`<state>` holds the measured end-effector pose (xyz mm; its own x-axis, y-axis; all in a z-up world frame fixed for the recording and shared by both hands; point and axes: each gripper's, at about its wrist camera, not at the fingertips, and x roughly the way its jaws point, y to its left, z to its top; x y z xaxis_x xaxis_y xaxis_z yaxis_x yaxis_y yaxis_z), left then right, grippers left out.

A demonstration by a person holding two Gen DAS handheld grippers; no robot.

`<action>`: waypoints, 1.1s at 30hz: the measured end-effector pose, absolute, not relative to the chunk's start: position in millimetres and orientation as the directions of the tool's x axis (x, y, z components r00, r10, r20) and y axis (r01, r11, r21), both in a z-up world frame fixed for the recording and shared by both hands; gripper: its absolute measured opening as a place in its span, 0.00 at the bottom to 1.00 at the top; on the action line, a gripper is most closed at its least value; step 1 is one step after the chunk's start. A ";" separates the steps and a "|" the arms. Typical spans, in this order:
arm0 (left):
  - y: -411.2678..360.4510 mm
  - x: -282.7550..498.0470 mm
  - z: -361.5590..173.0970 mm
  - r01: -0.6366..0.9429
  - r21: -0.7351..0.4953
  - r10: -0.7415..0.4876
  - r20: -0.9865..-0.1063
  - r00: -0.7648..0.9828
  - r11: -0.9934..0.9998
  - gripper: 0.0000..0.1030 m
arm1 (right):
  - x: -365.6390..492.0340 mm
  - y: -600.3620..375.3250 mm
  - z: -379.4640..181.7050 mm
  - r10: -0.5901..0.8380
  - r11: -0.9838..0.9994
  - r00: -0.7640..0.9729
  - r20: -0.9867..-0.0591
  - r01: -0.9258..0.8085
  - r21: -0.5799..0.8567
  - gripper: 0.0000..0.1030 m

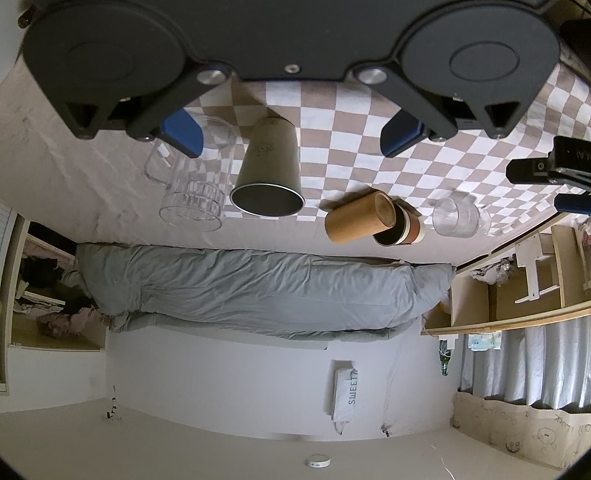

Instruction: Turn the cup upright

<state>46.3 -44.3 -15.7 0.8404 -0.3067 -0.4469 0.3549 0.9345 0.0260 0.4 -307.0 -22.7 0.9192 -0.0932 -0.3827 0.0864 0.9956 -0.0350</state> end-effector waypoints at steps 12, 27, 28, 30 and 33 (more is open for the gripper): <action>-44.7 45.6 -16.7 0.358 0.029 -0.308 -0.447 0.840 0.933 1.00 | 0.2 -306.9 -22.6 -0.093 0.996 0.919 -0.382 0.086 -0.036 1.00; -45.1 46.0 -16.3 0.360 0.028 -0.310 -0.447 0.839 0.933 1.00 | -0.5 -307.0 -22.8 -0.090 0.996 0.920 -0.381 0.083 -0.033 1.00; -44.7 46.1 -16.2 0.359 0.027 -0.310 -0.447 0.839 0.933 1.00 | -0.5 -307.0 -22.8 -0.090 0.996 0.920 -0.381 0.083 -0.033 1.00; -44.9 45.8 -16.0 0.356 0.030 -0.306 -0.447 0.841 0.934 1.00 | -0.5 -306.9 -22.8 -0.090 0.996 0.920 -0.381 0.083 -0.033 1.00; -45.2 45.0 -15.7 0.355 0.029 -0.306 -0.446 0.841 0.934 1.00 | -0.5 -306.8 -22.8 -0.090 0.996 0.920 -0.381 0.084 -0.033 1.00</action>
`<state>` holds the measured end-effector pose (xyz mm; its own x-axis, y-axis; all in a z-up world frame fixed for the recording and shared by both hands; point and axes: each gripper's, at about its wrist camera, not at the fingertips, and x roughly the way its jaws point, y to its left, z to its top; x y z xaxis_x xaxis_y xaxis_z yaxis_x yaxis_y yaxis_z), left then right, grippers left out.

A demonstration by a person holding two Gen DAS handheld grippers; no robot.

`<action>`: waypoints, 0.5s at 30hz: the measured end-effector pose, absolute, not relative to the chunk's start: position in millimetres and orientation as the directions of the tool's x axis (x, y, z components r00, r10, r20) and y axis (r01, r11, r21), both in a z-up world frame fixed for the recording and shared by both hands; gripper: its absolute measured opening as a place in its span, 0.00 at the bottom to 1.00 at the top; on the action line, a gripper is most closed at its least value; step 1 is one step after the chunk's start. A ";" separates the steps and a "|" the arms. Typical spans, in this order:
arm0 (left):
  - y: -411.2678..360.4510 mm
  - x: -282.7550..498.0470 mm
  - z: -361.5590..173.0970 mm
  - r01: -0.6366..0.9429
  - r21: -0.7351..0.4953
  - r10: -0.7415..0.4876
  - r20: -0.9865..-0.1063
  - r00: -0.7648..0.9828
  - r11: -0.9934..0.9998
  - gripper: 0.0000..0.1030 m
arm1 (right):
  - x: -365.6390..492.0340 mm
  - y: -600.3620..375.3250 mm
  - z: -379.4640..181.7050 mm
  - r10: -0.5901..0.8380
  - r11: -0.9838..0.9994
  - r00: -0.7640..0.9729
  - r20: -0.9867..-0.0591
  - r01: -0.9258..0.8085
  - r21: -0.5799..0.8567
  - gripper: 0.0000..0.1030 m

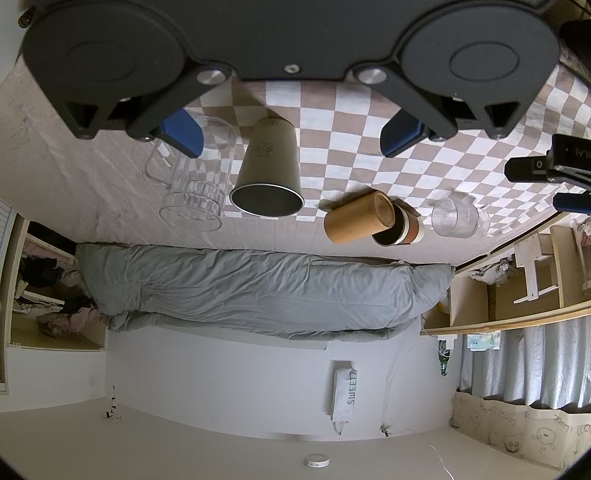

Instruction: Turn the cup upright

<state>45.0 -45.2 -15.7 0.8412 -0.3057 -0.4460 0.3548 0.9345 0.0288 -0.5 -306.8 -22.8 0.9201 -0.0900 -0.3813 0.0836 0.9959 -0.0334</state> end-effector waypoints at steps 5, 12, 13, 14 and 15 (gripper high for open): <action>-45.1 45.2 -15.7 0.354 0.030 -0.304 -0.446 0.842 0.935 1.00 | -0.4 -306.9 -22.7 -0.090 0.996 0.920 -0.381 0.083 -0.033 1.00; -45.4 45.2 -16.1 0.353 0.031 -0.303 -0.446 0.842 0.935 1.00 | -0.5 -306.6 -22.6 -0.090 0.996 0.920 -0.381 0.083 -0.034 1.00; -45.2 45.4 -16.0 0.353 0.031 -0.303 -0.446 0.842 0.935 1.00 | -0.5 -306.6 -22.5 -0.090 0.996 0.920 -0.381 0.083 -0.034 1.00; -45.4 45.4 -16.0 0.351 0.031 -0.301 -0.447 0.843 0.936 1.00 | -0.5 -306.6 -22.5 -0.090 0.996 0.920 -0.381 0.083 -0.034 1.00; -45.6 45.3 -15.7 0.349 0.032 -0.299 -0.447 0.843 0.937 1.00 | -0.4 -306.5 -22.5 -0.091 0.996 0.920 -0.381 0.084 -0.034 1.00</action>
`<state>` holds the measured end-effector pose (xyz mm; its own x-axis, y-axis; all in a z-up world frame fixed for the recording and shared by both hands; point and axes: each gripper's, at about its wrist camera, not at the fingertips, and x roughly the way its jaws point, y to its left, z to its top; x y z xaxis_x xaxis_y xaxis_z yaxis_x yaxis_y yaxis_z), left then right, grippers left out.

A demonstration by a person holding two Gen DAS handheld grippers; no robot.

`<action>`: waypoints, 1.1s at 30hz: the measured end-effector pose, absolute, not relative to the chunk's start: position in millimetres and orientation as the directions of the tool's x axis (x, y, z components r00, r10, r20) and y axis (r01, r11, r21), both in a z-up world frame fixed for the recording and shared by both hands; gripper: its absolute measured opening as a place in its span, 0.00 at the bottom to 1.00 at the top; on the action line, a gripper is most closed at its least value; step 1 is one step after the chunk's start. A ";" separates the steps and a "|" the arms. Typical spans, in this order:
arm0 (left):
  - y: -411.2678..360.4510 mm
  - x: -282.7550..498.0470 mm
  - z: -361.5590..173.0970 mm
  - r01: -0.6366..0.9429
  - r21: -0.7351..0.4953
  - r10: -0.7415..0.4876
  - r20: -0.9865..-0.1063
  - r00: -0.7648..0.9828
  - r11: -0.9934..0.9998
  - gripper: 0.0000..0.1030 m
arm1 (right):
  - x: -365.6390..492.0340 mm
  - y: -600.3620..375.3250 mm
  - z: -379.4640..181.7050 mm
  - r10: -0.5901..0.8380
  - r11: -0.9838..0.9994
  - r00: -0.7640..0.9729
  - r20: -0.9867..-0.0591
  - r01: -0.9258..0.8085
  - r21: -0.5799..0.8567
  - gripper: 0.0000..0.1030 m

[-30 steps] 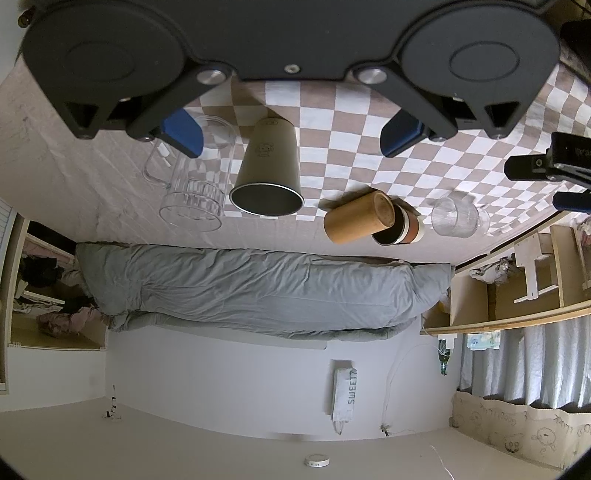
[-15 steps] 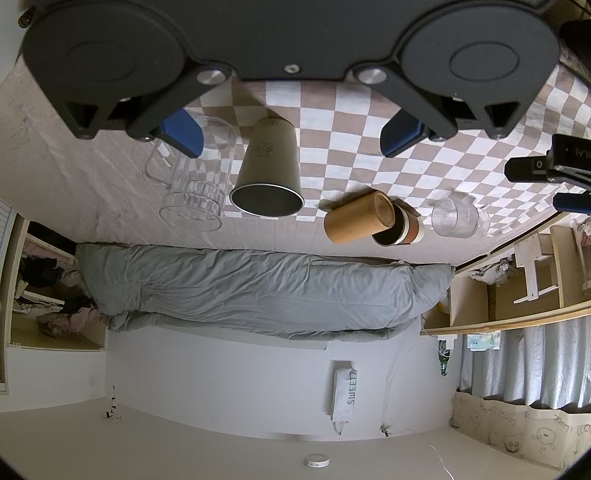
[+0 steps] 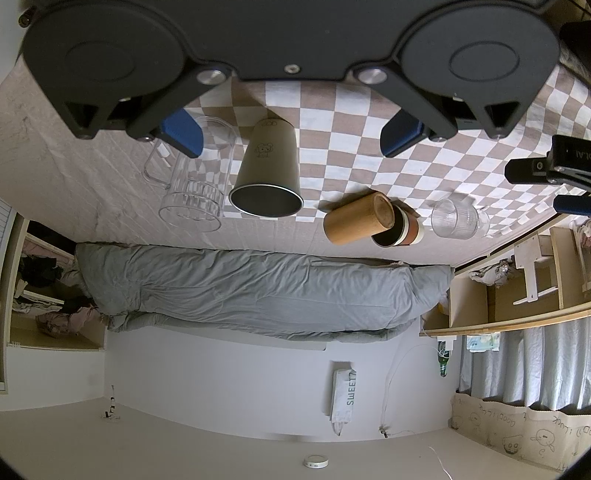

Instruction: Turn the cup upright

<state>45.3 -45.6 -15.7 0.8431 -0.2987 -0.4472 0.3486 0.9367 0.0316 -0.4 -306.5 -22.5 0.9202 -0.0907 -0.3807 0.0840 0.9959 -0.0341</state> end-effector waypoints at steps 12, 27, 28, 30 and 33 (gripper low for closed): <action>-45.1 44.2 -13.4 0.349 0.035 -0.298 -0.446 0.844 0.936 1.00 | -0.5 -307.3 -23.1 -0.090 0.996 0.920 -0.381 0.083 -0.034 1.00; -44.9 44.4 -13.6 0.349 0.036 -0.297 -0.446 0.844 0.936 1.00 | -0.5 -307.1 -22.8 -0.089 0.996 0.920 -0.382 0.082 -0.035 1.00; -45.0 44.3 -13.6 0.350 0.036 -0.298 -0.446 0.844 0.936 1.00 | -0.6 -307.3 -23.2 -0.089 0.996 0.920 -0.382 0.082 -0.035 1.00; -45.0 44.2 -13.7 0.349 0.037 -0.297 -0.446 0.844 0.936 1.00 | -0.6 -307.2 -23.2 -0.089 0.996 0.920 -0.382 0.082 -0.034 1.00; -44.8 44.2 -13.5 0.349 0.036 -0.298 -0.446 0.844 0.936 1.00 | -0.6 -307.1 -23.2 -0.090 0.996 0.920 -0.382 0.083 -0.034 1.00</action>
